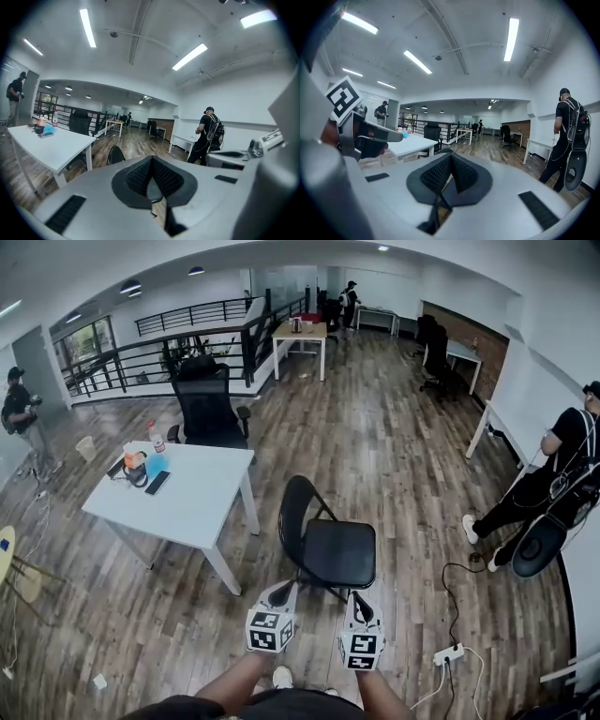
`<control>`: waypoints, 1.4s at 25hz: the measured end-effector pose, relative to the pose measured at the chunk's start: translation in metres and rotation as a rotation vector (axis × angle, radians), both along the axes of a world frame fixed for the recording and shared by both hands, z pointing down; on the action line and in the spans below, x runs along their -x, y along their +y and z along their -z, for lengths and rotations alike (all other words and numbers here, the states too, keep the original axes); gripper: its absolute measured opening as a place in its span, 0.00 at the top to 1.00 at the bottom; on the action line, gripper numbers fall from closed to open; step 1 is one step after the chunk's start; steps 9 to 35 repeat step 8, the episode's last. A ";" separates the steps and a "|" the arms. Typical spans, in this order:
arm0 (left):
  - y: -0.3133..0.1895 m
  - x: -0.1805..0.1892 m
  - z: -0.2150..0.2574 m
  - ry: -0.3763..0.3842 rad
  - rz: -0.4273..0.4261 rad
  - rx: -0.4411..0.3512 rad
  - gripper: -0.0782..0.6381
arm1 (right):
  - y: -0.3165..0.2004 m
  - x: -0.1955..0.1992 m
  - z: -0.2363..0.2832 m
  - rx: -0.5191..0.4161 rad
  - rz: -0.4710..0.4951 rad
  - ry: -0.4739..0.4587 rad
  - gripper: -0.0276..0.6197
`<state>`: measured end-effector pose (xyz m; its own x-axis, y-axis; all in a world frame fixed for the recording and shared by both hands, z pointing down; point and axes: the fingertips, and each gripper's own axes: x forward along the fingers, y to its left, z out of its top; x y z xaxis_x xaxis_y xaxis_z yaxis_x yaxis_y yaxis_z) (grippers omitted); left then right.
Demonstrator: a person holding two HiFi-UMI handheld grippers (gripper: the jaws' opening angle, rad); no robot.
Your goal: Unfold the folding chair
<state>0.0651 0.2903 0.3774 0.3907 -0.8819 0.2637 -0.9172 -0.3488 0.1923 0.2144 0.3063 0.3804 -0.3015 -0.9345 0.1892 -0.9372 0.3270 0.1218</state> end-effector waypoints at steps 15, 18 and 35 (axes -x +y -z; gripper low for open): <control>-0.004 0.001 0.011 -0.001 0.038 -0.015 0.88 | 0.000 -0.012 0.012 -0.031 0.018 0.014 0.94; -0.004 0.001 0.011 -0.001 0.038 -0.015 0.88 | 0.000 -0.012 0.012 -0.031 0.018 0.014 0.94; -0.004 0.001 0.011 -0.001 0.038 -0.015 0.88 | 0.000 -0.012 0.012 -0.031 0.018 0.014 0.94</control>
